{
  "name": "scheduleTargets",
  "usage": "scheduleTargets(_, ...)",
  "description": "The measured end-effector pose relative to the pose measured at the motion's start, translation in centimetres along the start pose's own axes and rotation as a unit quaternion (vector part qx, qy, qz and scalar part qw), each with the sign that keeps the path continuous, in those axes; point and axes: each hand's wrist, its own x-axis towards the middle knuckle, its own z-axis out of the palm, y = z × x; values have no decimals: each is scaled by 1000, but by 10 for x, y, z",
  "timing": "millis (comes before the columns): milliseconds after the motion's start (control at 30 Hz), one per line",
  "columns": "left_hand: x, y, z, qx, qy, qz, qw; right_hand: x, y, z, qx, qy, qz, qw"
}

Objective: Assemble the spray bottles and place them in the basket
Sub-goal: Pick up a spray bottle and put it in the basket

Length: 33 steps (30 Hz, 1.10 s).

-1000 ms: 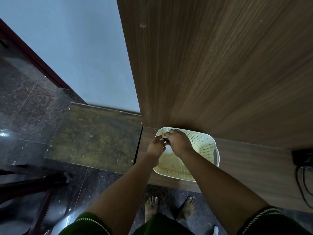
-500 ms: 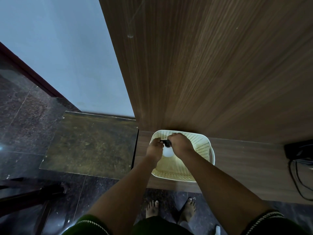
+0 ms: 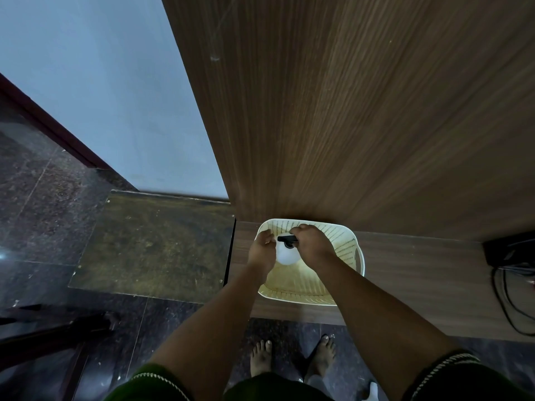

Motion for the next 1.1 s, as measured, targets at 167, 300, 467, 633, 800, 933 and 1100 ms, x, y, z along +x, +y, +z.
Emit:
scheduleTargets(167,-10,1,3,52,10,23,998,-5,1,0,30,19,-1,999)
scheduleTargets(300,-15,0,2,92,9,44,995,-11,3,-1,48,42,-3,998)
scheduleTargets(467,-24,0,-1,155,16,93,983,-24,7,-3,34,57,-3,998)
scheduleTargets(633,-43,-3,-9,229,41,152,961,-42,4,-7,28,98,0,995)
scheduleTargets(800,-67,-1,-26,280,109,223,928,-57,-7,-9,10,150,-24,988)
scheduleTargets(933,-95,-17,-45,283,183,202,919,-71,-22,-1,-30,177,-76,981)
scheduleTargets(1100,-145,-73,-73,261,267,150,915,-95,-46,18,-79,174,-165,968)
